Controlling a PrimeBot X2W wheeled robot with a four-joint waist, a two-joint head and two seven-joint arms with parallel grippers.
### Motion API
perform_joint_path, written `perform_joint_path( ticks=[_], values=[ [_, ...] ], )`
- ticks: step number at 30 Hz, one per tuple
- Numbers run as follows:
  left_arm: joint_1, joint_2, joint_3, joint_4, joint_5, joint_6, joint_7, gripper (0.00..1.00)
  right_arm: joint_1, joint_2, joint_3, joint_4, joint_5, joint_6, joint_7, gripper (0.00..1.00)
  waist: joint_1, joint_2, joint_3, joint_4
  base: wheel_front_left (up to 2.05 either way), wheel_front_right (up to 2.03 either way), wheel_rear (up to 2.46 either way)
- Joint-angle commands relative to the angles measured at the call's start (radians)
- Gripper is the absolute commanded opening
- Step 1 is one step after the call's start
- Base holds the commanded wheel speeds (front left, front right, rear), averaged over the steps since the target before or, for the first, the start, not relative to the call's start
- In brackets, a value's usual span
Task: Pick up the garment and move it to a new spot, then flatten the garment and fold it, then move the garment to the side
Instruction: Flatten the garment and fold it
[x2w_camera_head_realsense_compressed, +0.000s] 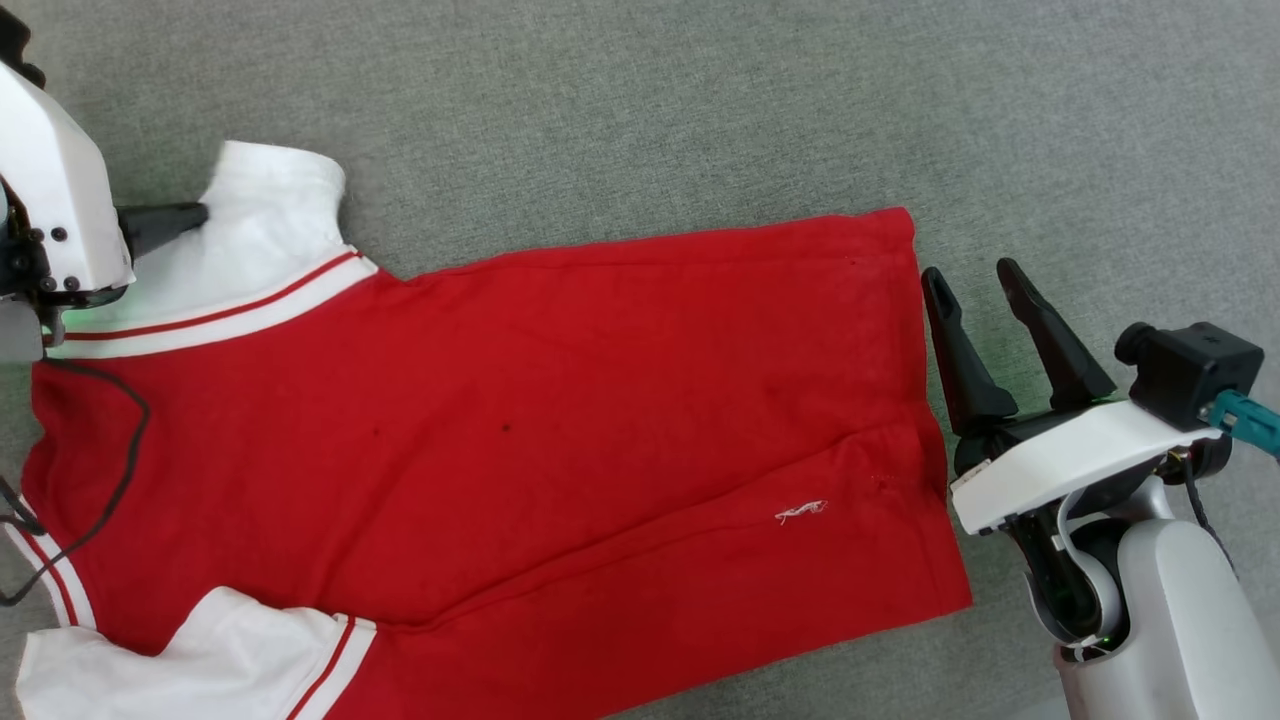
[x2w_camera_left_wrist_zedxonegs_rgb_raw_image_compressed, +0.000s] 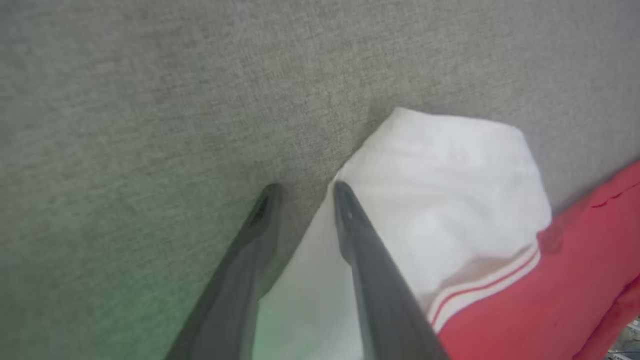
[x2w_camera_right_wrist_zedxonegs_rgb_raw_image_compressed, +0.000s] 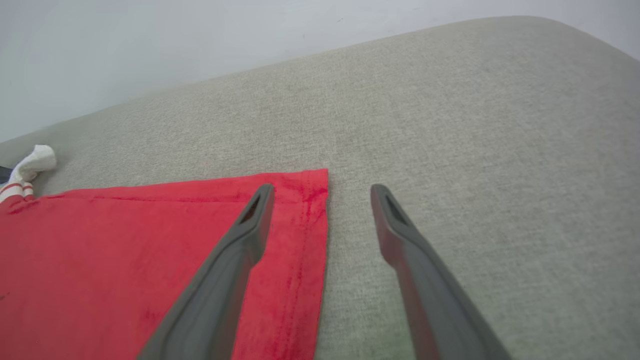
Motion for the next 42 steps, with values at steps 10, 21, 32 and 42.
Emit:
perform_joint_path(
  ticks=[10, 21, 32, 42],
  values=[
    [0.071, -0.1, -0.045, 0.057, 0.036, -0.026, -0.112, 0.0, -0.084, -0.049, -0.006, 0.071, 0.114, 0.0, 0.178, 1.0, 0.0, 0.0, -0.065, 0.045, 0.0, 0.0, 0.0],
    [0.107, -0.193, -0.045, 0.074, 0.056, -0.064, -0.319, 0.0, -0.22, -0.153, 0.028, 0.333, 0.153, 0.0, 0.489, 1.0, 0.0, 0.0, -0.25, 0.154, 0.0, 0.0, 0.0],
    [0.116, -0.226, -0.065, 0.041, 0.06, -0.08, -0.373, 0.0, -0.348, -0.179, 0.047, 0.52, 0.157, 0.0, 0.61, 1.0, 0.0, 0.0, -0.245, 0.224, 0.0, 0.0, 0.0],
    [0.073, -0.229, -0.082, 0.02, 0.072, -0.088, -0.403, 0.0, -0.429, -0.146, 0.068, 0.72, 0.146, 0.0, 0.76, 0.28, 0.0, 0.0, -0.183, 0.262, 0.0, 0.0, 0.0]
  ],
)
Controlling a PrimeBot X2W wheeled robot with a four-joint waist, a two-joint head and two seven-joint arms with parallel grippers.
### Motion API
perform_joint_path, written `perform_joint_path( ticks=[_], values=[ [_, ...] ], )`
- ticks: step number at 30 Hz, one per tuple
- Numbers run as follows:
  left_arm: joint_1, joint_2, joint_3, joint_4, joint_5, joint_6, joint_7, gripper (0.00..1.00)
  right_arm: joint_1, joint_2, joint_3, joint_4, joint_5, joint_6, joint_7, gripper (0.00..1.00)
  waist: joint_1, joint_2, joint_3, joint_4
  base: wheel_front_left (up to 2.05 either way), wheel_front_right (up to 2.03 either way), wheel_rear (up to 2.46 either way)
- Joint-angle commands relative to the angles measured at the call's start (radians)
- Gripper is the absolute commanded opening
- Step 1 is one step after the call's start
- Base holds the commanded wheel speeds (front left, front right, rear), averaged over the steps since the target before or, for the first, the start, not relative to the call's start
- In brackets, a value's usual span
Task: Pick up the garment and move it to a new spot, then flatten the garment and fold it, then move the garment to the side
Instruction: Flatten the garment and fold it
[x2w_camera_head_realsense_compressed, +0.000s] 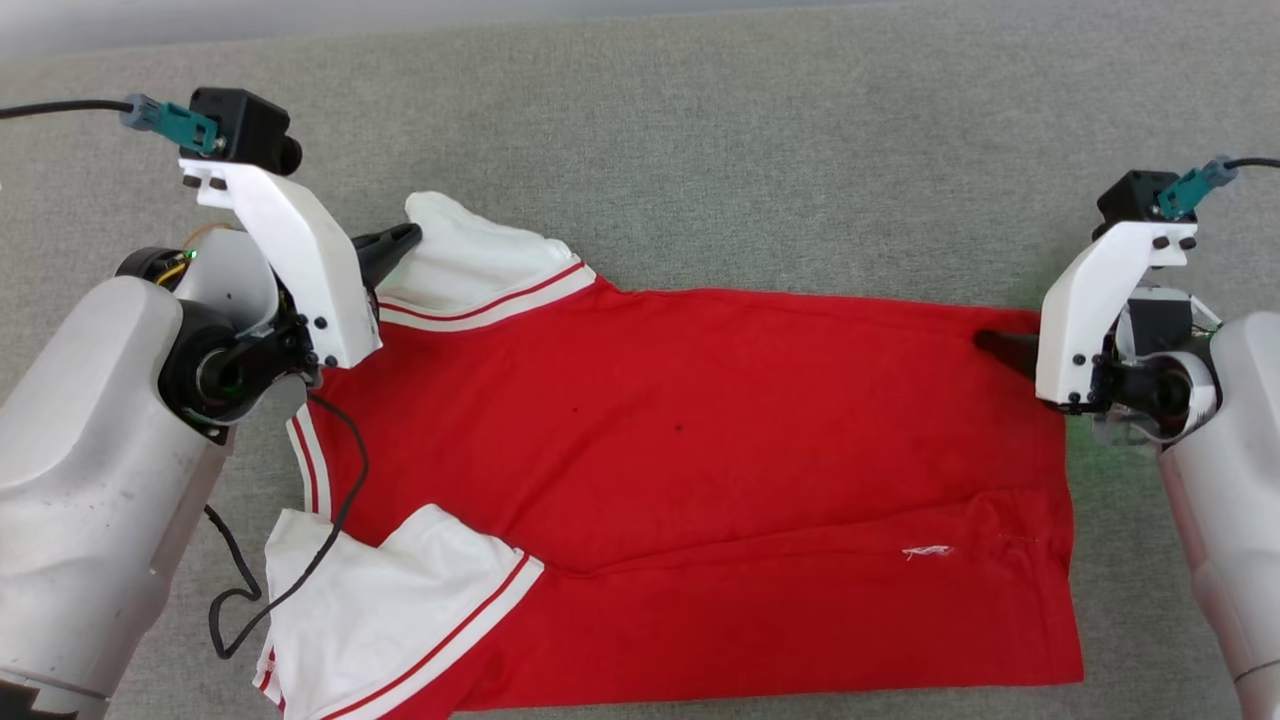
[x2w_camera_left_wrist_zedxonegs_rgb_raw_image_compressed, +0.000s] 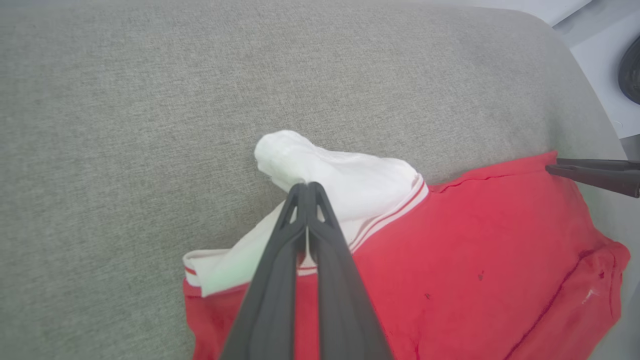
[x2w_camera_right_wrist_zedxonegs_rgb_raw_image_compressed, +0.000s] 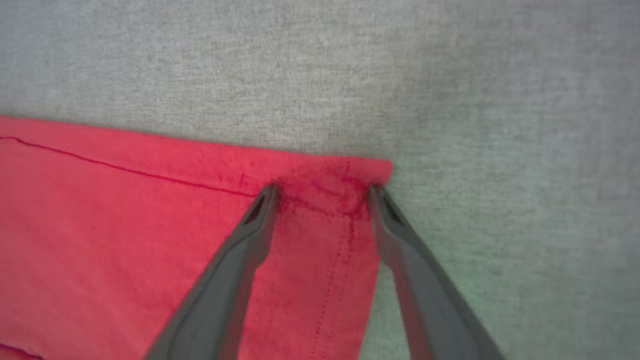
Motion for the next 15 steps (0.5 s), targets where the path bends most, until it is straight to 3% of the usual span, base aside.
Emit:
perform_joint_path(
  ticks=[1, 7, 15],
  values=[
    [-0.009, 0.002, -0.005, -0.002, 0.004, -0.005, -0.005, 0.0, 0.038, 0.032, 0.017, 0.043, 0.008, 0.0, 0.02, 0.0, 0.0001, 0.0, 0.007, 0.004, 0.0, 0.0, 0.0],
    [-0.008, 0.015, -0.009, 0.001, -0.002, -0.005, -0.02, 0.0, 0.009, 0.012, 0.036, 0.03, 0.005, 0.0, 0.011, 0.0, 0.0001, 0.0, 0.011, 0.004, 0.0, 0.0, 0.0],
    [0.077, 0.043, 0.014, -0.008, -0.022, -0.006, -0.099, 0.0, 0.038, -0.055, 0.051, -0.112, 0.024, 0.0, -0.081, 0.0, 0.0001, 0.0, -0.068, 0.001, 0.0, 0.0, 0.0]
  ],
)
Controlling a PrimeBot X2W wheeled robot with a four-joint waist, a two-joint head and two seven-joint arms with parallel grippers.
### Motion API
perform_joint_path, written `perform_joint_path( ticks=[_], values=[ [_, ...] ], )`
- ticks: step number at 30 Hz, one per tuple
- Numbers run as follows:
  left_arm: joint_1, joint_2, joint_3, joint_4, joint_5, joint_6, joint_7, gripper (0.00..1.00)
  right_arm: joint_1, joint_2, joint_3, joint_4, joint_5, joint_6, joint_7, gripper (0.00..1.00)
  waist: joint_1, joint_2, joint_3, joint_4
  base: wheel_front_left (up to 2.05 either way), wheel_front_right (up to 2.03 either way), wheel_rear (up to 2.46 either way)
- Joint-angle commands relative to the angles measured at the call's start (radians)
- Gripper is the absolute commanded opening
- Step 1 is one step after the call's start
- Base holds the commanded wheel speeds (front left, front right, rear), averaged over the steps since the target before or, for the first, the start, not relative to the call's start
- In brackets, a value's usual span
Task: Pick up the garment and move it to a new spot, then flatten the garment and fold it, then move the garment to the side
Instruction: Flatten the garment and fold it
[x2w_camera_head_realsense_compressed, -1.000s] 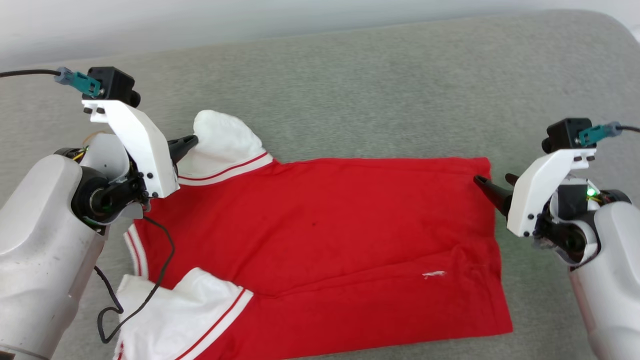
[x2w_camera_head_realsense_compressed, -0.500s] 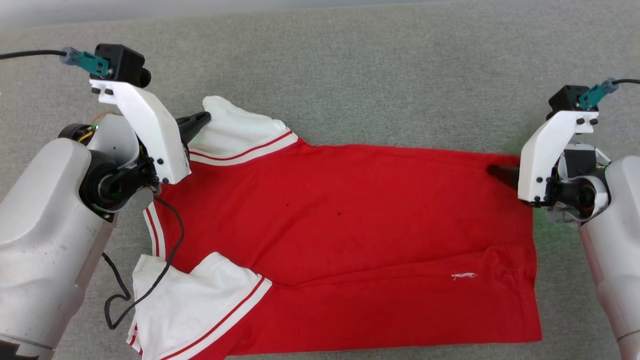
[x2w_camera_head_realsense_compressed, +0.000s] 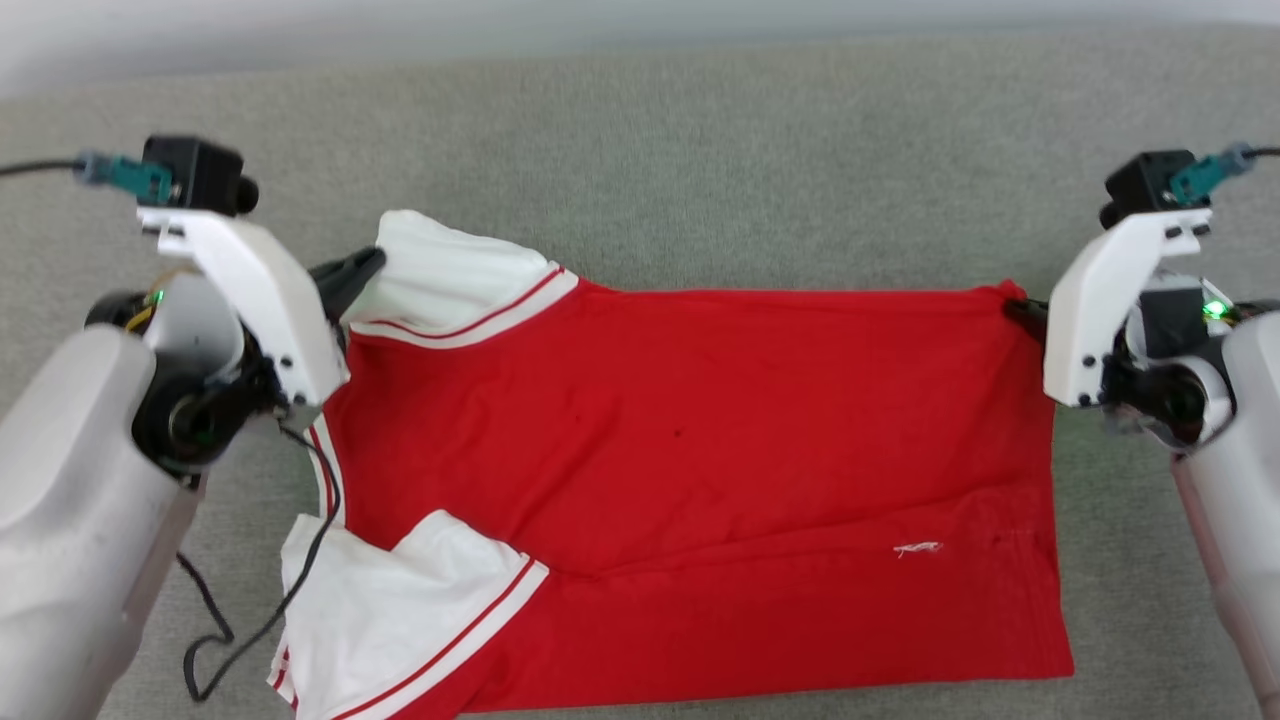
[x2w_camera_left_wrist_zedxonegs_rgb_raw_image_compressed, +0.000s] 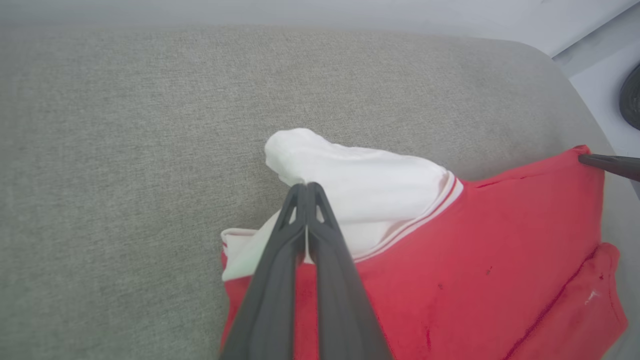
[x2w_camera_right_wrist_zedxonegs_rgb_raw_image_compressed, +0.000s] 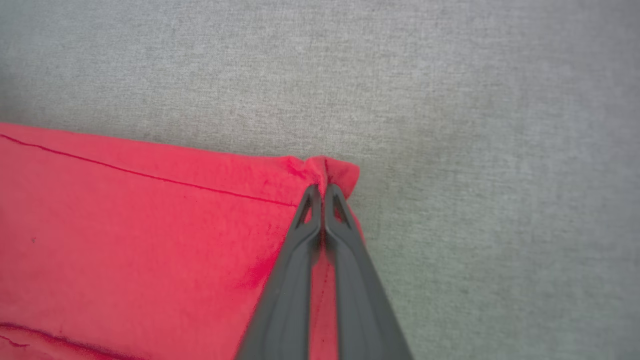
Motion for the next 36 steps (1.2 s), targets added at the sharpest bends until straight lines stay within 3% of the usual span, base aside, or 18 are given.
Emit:
perform_joint_path(
  ticks=[1, 6, 12, 18, 21, 22, 23, 24, 25, 26, 30, 36],
  values=[
    [0.029, 0.008, 0.01, -0.009, -0.009, 0.003, -0.017, 0.0, 0.033, -0.017, 0.001, -0.02, 0.005, -0.001, -0.011, 0.0, 0.0, 0.0, -0.033, 0.002, 0.0, 0.0, 0.0],
    [0.163, 0.036, 0.04, -0.066, -0.027, 0.035, -0.094, 0.0, 0.144, -0.06, -0.006, -0.118, 0.033, -0.001, -0.039, 0.0, 0.0, 0.0, -0.103, 0.014, 0.0, 0.0, 0.0],
    [0.382, 0.064, 0.064, -0.167, -0.065, 0.103, -0.164, 0.0, 0.313, -0.069, -0.034, -0.199, 0.056, -0.001, -0.078, 0.0, 0.0, 0.0, -0.176, 0.03, 0.0, 0.0, 0.0],
    [0.601, 0.042, 0.053, -0.217, -0.121, 0.163, -0.192, 0.0, 0.48, -0.045, -0.081, -0.207, 0.08, -0.001, -0.139, 0.0, 0.0, 0.0, -0.223, 0.051, 0.0, 0.0, 0.0],
    [0.666, 0.008, 0.034, -0.211, -0.148, 0.17, -0.187, 0.0, 0.55, -0.033, -0.102, -0.197, 0.084, -0.001, -0.161, 0.0, 0.0, 0.0, -0.232, 0.061, 0.0, 0.0, 0.0],
    [0.681, -0.001, 0.028, -0.204, -0.154, 0.171, -0.186, 0.0, 0.57, -0.028, -0.109, -0.19, 0.088, -0.001, -0.166, 0.17, 0.0, 0.0, -0.234, 0.062, 0.0, 0.0, 0.0],
    [0.688, -0.008, 0.023, -0.194, -0.153, 0.169, -0.192, 0.0, 0.586, -0.027, -0.113, -0.188, 0.081, -0.001, -0.176, 0.5, 0.0, 0.0, -0.236, 0.064, 0.0, 0.0, 0.0],
    [0.694, -0.021, 0.023, -0.182, -0.158, 0.168, -0.2, 0.13, 0.601, -0.018, -0.119, -0.187, 0.083, -0.001, -0.187, 1.0, 0.0, 0.0, -0.237, 0.065, 0.0, 0.0, 0.0],
    [0.701, -0.033, 0.017, -0.171, -0.162, 0.161, -0.202, 0.48, 0.616, -0.008, -0.123, -0.185, 0.089, -0.001, -0.193, 1.0, 0.0, 0.0, -0.238, 0.065, 0.0, 0.0, 0.0],
    [0.704, -0.039, 0.011, -0.156, -0.158, 0.154, -0.206, 1.0, 0.631, -0.008, -0.124, -0.183, 0.089, -0.001, -0.198, 1.0, 0.0, 0.0, -0.239, 0.064, 0.0, 0.0, 0.0],
    [0.68, -0.06, 0.006, -0.129, -0.122, 0.137, -0.261, 1.0, 0.675, -0.015, -0.133, -0.227, 0.086, -0.001, -0.232, 1.0, 0.0, 0.0, -0.246, 0.064, 0.0, 0.0, 0.0],
    [0.657, -0.06, 0.033, -0.174, -0.038, 0.155, -0.412, 1.0, 0.722, -0.042, -0.169, -0.404, 0.077, -0.001, -0.226, 1.0, 0.0, 0.0, -0.26, 0.05, 0.0, 0.0, 0.0]
  ],
)
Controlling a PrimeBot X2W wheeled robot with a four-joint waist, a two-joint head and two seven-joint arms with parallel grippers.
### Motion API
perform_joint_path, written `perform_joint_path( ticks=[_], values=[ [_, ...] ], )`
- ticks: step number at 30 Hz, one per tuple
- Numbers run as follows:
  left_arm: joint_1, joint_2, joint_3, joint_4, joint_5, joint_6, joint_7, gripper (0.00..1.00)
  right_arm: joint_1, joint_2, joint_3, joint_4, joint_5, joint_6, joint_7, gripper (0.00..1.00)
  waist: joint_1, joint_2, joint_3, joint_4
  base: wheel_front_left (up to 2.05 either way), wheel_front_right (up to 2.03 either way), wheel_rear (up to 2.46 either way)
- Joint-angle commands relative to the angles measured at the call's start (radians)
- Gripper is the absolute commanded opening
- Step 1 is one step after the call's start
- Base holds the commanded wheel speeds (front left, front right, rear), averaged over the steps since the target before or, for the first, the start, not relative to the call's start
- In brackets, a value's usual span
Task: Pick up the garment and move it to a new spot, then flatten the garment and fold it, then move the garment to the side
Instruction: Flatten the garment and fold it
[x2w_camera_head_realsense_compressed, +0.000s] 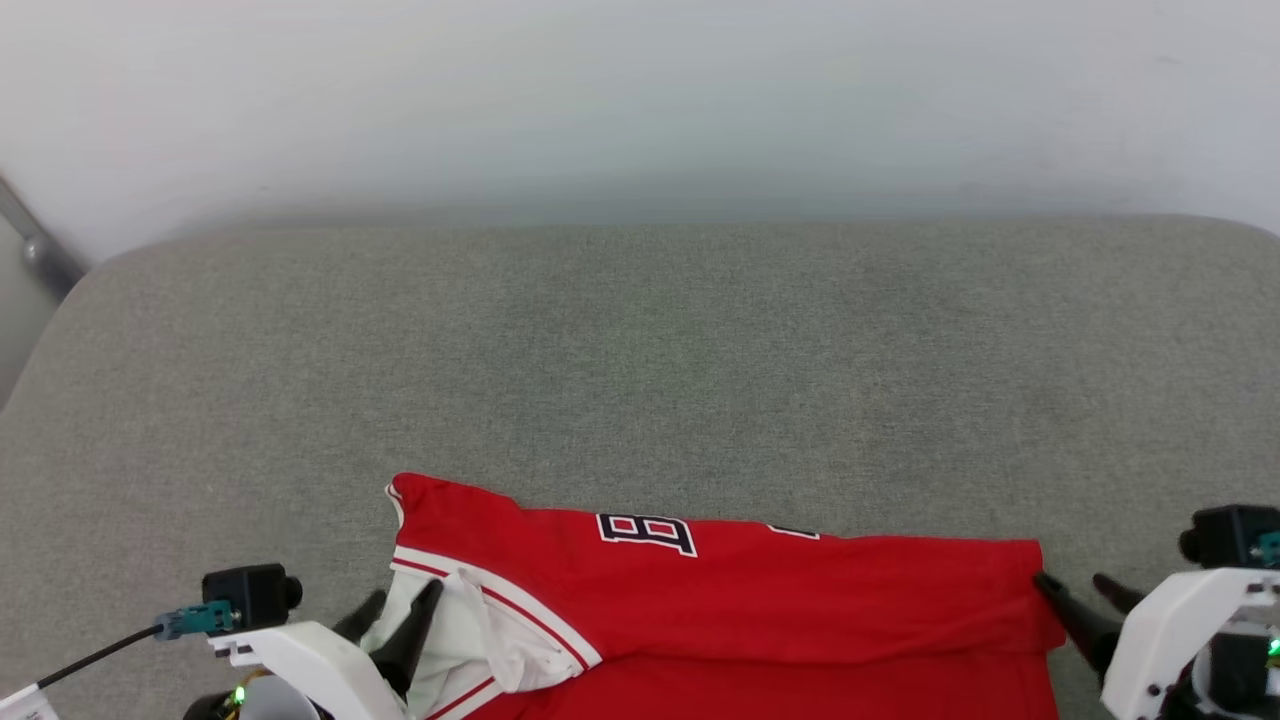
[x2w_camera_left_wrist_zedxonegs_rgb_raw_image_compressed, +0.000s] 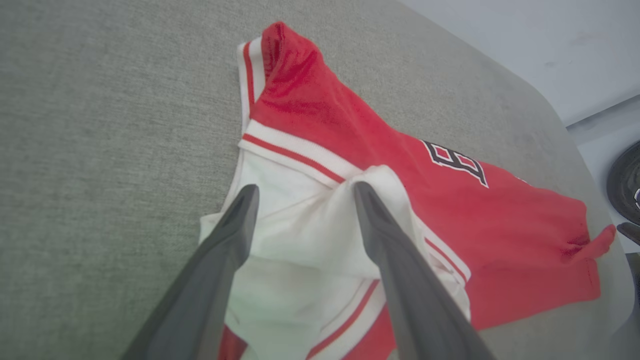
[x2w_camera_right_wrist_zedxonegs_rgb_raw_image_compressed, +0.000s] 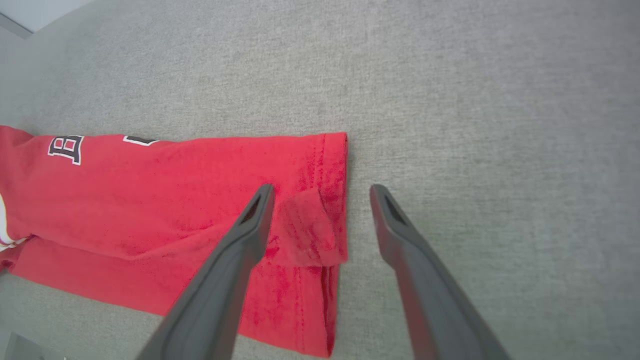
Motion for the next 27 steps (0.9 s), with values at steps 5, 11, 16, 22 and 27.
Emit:
perform_joint_path(
  ticks=[5, 11, 16, 22, 27],
  values=[
    [-0.017, -0.002, 0.033, -0.074, 0.073, 0.062, -0.128, 1.0, 0.02, -0.011, -0.095, -0.126, -0.019, 0.0, 0.098, 1.0, 0.0001, 0.0, -0.012, 0.002, 0.0, 0.0, 0.0],
    [-0.032, -0.009, 0.052, -0.153, 0.168, 0.126, -0.239, 1.0, 0.0, 0.008, -0.2, -0.169, -0.062, 0.0, 0.279, 1.0, 0.0001, 0.0, -0.003, 0.04, 0.0, 0.0, 0.0],
    [-0.035, -0.02, 0.068, -0.21, 0.246, 0.175, -0.279, 1.0, -0.008, 0.03, -0.232, -0.162, -0.101, 0.0, 0.392, 1.0, 0.0001, 0.0, 0.016, 0.074, 0.0, 0.0, 0.0],
    [-0.032, -0.051, 0.095, -0.281, 0.354, 0.197, -0.293, 1.0, -0.008, 0.081, -0.248, -0.114, -0.134, 0.0, 0.453, 1.0, 0.0001, 0.0, 0.056, 0.128, 0.0, 0.0, 0.0],
    [-0.029, -0.084, 0.118, -0.312, 0.397, 0.182, -0.295, 1.0, -0.015, 0.111, -0.246, -0.032, -0.143, 0.0, 0.468, 1.0, 0.0001, 0.0, 0.079, 0.157, 0.0, 0.0, 0.0]
  ],
)
